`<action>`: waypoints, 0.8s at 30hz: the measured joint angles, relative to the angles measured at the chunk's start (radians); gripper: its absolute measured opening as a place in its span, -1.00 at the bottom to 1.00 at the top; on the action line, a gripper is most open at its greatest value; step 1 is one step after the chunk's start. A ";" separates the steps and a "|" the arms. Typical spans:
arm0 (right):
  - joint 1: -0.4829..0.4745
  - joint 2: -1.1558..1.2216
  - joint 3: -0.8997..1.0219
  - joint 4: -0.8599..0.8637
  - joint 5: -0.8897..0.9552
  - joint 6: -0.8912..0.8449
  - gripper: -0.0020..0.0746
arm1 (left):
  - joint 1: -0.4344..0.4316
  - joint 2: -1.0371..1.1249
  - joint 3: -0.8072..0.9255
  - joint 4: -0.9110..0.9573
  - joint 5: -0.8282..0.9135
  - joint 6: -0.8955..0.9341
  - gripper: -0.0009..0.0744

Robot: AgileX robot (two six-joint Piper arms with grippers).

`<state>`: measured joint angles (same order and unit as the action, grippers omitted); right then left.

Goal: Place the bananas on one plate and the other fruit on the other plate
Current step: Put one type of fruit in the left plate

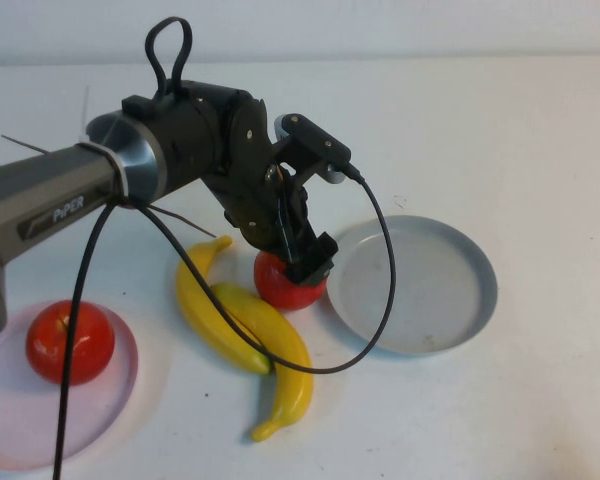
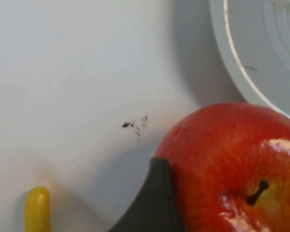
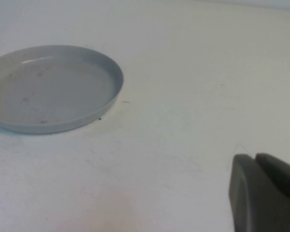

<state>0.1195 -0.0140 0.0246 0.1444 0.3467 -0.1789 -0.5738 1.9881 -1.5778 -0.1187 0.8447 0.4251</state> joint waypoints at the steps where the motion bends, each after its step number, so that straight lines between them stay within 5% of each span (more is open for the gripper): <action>1: 0.000 0.000 0.000 0.000 0.000 0.000 -0.99 | 0.000 0.000 0.000 0.000 0.002 0.000 0.59; 16: 0.000 0.000 0.000 0.000 0.000 0.000 -0.99 | 0.005 -0.231 0.006 0.023 0.136 -0.121 0.54; 24: 0.000 0.000 0.000 0.000 0.000 0.000 -0.99 | 0.123 -0.515 0.248 0.040 0.207 -0.219 0.54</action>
<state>0.1195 -0.0140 0.0246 0.1444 0.3467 -0.1789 -0.4504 1.4730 -1.3299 -0.0786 1.0519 0.2062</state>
